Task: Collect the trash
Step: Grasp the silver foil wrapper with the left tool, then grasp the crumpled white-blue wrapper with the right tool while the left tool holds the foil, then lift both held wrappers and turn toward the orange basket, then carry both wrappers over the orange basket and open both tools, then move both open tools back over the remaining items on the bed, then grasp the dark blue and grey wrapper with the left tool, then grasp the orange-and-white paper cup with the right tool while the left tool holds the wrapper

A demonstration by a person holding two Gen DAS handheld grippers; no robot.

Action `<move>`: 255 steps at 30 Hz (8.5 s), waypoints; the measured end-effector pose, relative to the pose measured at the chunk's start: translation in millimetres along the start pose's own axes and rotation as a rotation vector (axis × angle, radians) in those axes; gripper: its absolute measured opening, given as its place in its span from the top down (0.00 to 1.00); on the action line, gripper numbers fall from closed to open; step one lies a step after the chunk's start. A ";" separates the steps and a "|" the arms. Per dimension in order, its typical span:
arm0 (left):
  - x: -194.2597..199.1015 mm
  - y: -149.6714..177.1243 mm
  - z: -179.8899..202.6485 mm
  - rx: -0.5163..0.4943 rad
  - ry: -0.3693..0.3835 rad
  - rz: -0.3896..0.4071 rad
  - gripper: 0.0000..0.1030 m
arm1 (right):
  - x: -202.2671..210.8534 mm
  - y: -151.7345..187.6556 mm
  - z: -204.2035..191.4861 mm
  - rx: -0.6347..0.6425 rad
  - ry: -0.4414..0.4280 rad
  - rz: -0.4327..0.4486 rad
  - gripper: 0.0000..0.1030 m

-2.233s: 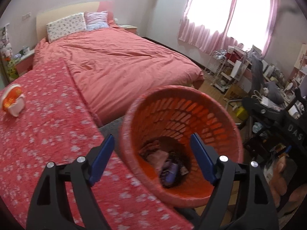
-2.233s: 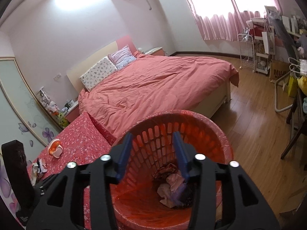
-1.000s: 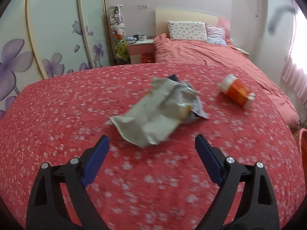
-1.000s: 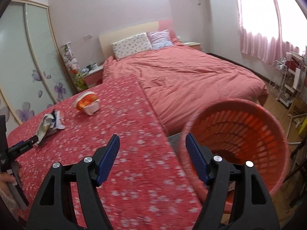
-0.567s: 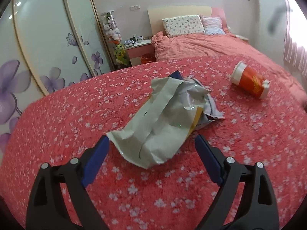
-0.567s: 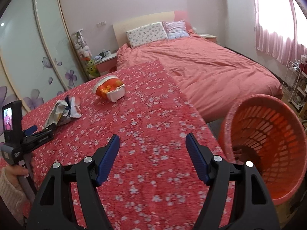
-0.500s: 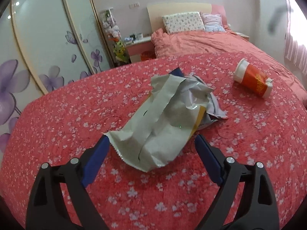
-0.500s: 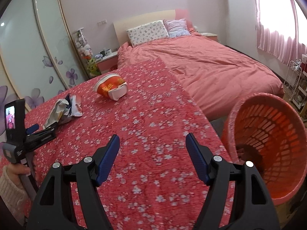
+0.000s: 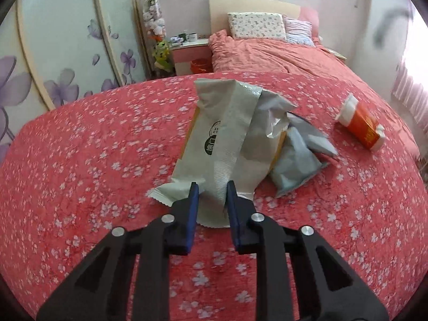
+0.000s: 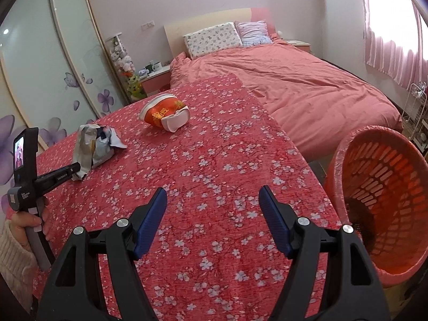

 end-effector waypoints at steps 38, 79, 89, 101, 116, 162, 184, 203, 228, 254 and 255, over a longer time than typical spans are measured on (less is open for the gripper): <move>28.9 43.3 -69.3 0.155 0.038 -0.041 0.84 | -94.1 -46.3 -68.7 0.079 -0.006 -0.035 0.31; 7.2 34.8 -103.6 0.212 0.041 -0.019 0.84 | -126.8 -10.8 -154.4 0.242 -0.129 -0.113 0.93; 35.3 25.7 -84.7 0.183 0.056 0.019 0.84 | -67.7 -28.8 -109.3 0.166 -0.130 0.014 0.93; 93.8 -5.0 -25.9 0.101 0.111 0.104 0.84 | 12.2 -59.2 -37.5 0.049 -0.090 0.179 0.93; 152.5 -36.1 107.9 -0.072 0.275 0.194 0.84 | 86.0 -72.0 45.4 -0.066 0.015 0.334 0.93; 152.6 -14.3 460.8 -0.440 0.707 0.069 0.78 | 107.4 -55.2 245.7 -0.385 0.246 0.349 0.81; 111.1 -7.3 373.4 -0.383 0.503 0.055 0.34 | 102.8 -47.7 240.2 -0.323 0.329 0.348 0.31; 62.8 -5.3 163.2 -0.115 0.148 0.046 0.22 | 83.7 -34.6 176.6 -0.185 0.304 0.306 0.21; -39.9 -40.7 27.8 0.165 0.018 -0.069 0.42 | 45.0 -20.8 95.2 -0.024 0.233 0.221 0.17; -7.4 34.1 -50.7 0.070 -0.010 -0.055 0.54 | -40.1 -47.9 -27.1 0.080 0.058 0.104 0.14; -7.7 34.7 -51.7 0.077 -0.006 -0.055 0.54 | -49.3 -51.5 -36.9 0.096 0.055 0.100 0.11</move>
Point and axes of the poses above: each gripper's, at about its wrist camera, not at the fingertips, and x roughly against the way its jaws point, z to its right, y to its underside, the point moved 5 cm from there along -x, roughly the way its jaws point, and after that the axes turned 14 degrees about -x, right-handed, at the moved point
